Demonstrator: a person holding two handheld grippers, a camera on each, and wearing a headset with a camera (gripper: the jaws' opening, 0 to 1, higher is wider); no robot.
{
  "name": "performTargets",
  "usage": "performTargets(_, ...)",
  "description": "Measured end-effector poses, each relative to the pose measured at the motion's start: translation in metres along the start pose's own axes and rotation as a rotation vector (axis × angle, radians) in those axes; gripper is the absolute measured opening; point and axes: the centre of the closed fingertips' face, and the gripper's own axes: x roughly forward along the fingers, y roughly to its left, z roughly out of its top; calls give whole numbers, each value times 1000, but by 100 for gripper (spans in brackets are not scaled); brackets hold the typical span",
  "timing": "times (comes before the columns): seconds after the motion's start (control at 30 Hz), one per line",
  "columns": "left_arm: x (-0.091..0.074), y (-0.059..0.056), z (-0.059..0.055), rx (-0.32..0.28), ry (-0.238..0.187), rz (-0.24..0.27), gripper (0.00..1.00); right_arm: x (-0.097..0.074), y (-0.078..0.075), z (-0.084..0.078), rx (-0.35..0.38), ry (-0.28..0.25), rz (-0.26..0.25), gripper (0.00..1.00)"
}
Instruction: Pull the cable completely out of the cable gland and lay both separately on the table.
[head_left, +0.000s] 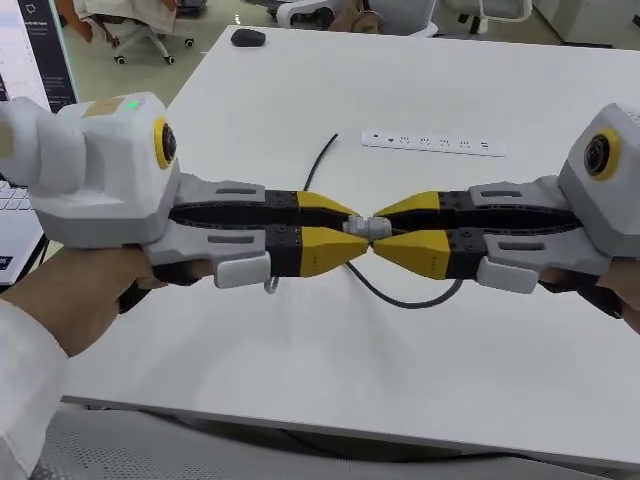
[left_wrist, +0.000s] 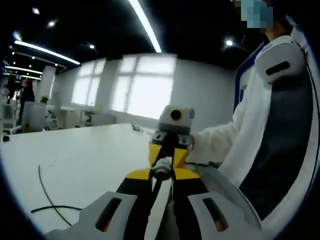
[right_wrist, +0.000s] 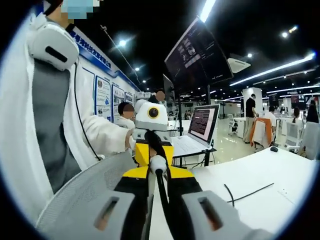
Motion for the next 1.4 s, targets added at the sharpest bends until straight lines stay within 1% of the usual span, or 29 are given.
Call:
performTargets(0.03,0,0,0,-27,2,-6,16,1,0,1,-15,-3,2,11)
performTargets(0.07,-1,1,-1,-41,5,-13,16,1,0,1,-28,-4,4,11)
performTargets(0.13,0,1,-1,-44,10,-15,16,1,0,1,-61,2,5,11)
performTargets(0.17,0,0,-2,-66,16,-21,16,1,1,1,-89,7,9,11)
performTargets(0.2,1,0,-3,-77,21,-26,16,1,2,1,-99,10,11,11)
performTargets(0.27,1,0,-5,-89,28,-30,16,2,2,-1,-135,23,12,11)
performTargets(0.3,1,-1,-6,-108,37,-35,16,2,3,-2,-144,28,15,11)
performTargets(0.33,1,-3,-6,-121,32,-39,16,3,3,-5,-138,39,16,10)
performTargets(0.37,1,-2,-7,-114,40,-35,16,3,3,-5,-135,37,19,11)
performTargets(0.43,1,-1,-7,-68,33,-14,16,2,-1,-8,-123,36,1,11)
performTargets(0.5,1,-1,-5,-71,29,-15,16,2,-3,-6,-117,14,-13,11)
performTargets(0.57,-1,-1,-4,-51,27,-4,16,0,-5,-1,-63,-13,-23,11)
performTargets(0.67,-4,0,-6,-34,36,9,16,-5,-6,2,-55,-19,-22,11)
performTargets(0.77,-6,0,-4,-20,29,12,16,-9,-4,0,-69,8,-18,5)
performTargets(0.87,-5,-1,-2,-10,23,13,16,-9,1,-2,-58,18,5,10)
performTargets(0.9,-5,-1,-2,-8,23,12,16,-8,1,-2,-60,20,4,10)
performTargets(0.93,-4,-1,-2,-4,22,11,16,-7,-2,-3,-81,29,-17,7)
performTargets(0.97,-3,-2,-2,-2,24,12,16,-7,-5,-2,-88,27,-29,4)
performTargets(1.0,-4,0,-2,7,27,21,16,-7,-4,-3,-74,32,-22,4)
performTargets(1.13,-3,2,-3,13,31,29,16,-7,-5,-3,-89,40,-18,4)
performTargets(1.2,-3,1,-3,37,44,32,16,-6,-4,-5,-96,62,-16,3)
performTargets(1.23,-3,2,-4,54,52,42,16,-6,-6,-10,-132,105,-28,3)
performTargets(1.3,-2,3,-6,55,62,44,16,-5,-5,-11,-114,123,-31,3)
performTargets(1.33,-2,4,-6,56,61,47,16,-5,-7,-11,-91,128,-43,3)
performTargets(1.4,-2,5,-5,50,52,49,16,-5,-7,-11,-80,130,-51,3)
